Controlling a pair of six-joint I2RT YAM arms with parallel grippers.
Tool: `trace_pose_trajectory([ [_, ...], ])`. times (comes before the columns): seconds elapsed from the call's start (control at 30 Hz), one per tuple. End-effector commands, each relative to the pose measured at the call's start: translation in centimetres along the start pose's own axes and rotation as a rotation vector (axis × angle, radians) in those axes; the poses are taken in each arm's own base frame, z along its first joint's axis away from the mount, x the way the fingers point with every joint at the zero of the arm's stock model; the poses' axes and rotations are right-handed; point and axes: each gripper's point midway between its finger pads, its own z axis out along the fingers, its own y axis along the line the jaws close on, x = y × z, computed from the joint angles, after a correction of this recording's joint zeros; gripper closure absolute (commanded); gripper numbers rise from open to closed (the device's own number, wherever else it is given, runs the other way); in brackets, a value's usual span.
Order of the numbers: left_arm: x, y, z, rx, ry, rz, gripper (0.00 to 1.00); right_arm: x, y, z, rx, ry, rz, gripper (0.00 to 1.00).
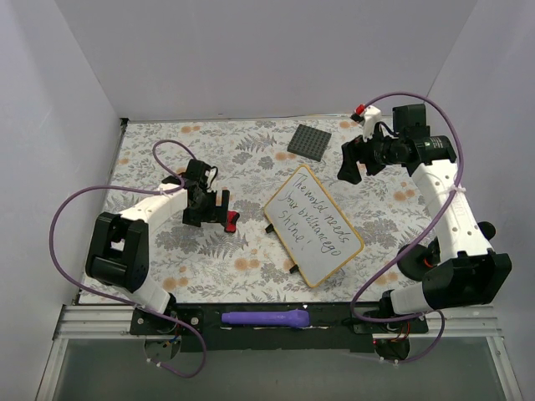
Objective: Erase the whiteboard
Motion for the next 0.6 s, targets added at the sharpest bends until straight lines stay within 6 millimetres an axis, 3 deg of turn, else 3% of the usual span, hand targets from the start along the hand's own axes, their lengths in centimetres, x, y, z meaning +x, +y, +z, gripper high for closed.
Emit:
trace_pose_trajectory([
  [0.0,-2.0,-1.2,0.1,0.042,-0.082,-0.017,0.13,-1.8,0.2,-0.6,0.01,-0.045,-0.041,0.02],
  [0.2,-2.6,-1.9,0.8,0.061,-0.076,-0.01,0.21,-1.6,0.1,-0.2,0.009,-0.034,-0.042,0.02],
  [0.43,-2.6,-4.8,0.4,0.15,-0.093,0.029,0.28,-1.6,0.0,-0.1,0.015,-0.03,-0.04,0.02],
  [0.57,-2.0,-4.5,1.7,0.115,-0.066,0.025,0.33,-1.6,-0.1,-0.1,0.019,-0.028,-0.037,0.02],
])
